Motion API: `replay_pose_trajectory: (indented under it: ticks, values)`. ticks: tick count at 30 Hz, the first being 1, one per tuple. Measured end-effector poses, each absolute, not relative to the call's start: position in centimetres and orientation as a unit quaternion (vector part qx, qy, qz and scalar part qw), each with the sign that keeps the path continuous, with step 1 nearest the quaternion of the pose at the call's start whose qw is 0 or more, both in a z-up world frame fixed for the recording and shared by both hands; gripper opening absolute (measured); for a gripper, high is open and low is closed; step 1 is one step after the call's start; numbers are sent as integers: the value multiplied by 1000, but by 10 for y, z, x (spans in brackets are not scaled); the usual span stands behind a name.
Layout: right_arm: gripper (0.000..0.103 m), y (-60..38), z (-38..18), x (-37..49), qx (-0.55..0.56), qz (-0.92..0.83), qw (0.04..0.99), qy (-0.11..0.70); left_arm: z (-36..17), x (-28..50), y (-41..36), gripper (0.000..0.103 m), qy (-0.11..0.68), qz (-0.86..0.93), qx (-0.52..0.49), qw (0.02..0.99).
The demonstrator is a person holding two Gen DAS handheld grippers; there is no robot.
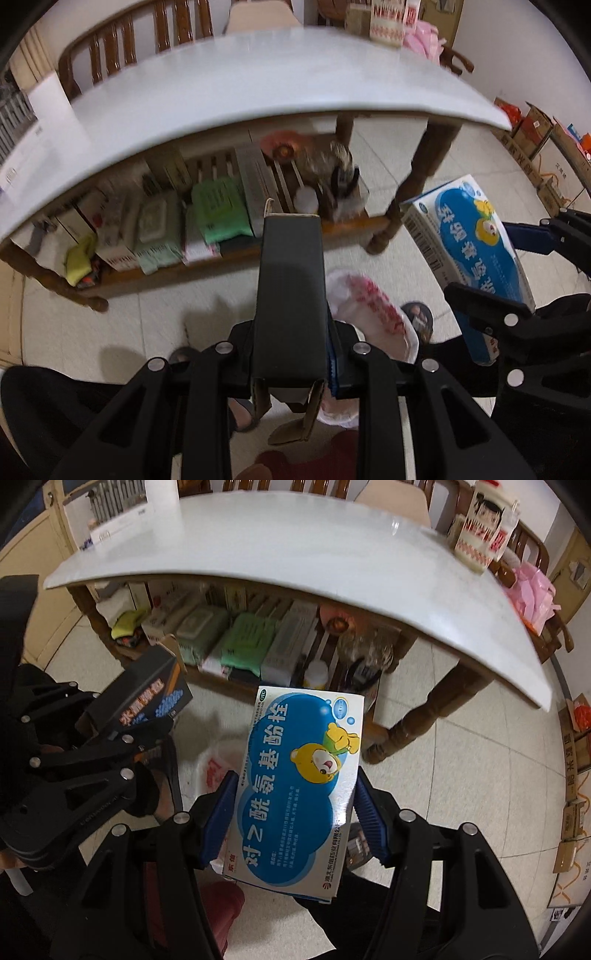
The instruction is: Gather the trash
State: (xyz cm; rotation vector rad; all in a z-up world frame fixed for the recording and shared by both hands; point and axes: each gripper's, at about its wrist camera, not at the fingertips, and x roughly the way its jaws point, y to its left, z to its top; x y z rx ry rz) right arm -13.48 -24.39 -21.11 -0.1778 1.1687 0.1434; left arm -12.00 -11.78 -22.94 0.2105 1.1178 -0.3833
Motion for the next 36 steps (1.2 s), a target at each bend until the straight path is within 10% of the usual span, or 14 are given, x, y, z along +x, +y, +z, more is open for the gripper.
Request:
replay_pose_trajectory:
  ticks: [18, 28, 36]
  values:
    - [63, -256, -308, -126, -62, 82, 770, 630, -322, -124, -143, 29, 617, -193, 94, 757]
    - [89, -271, -309, -118, -35, 66, 774, 629, -320, -116, -123, 86, 616, -160, 86, 767]
    - [96, -277, -301, -117, -17, 58, 779, 624, -308, -112, -117, 92, 603, -149, 79, 780]
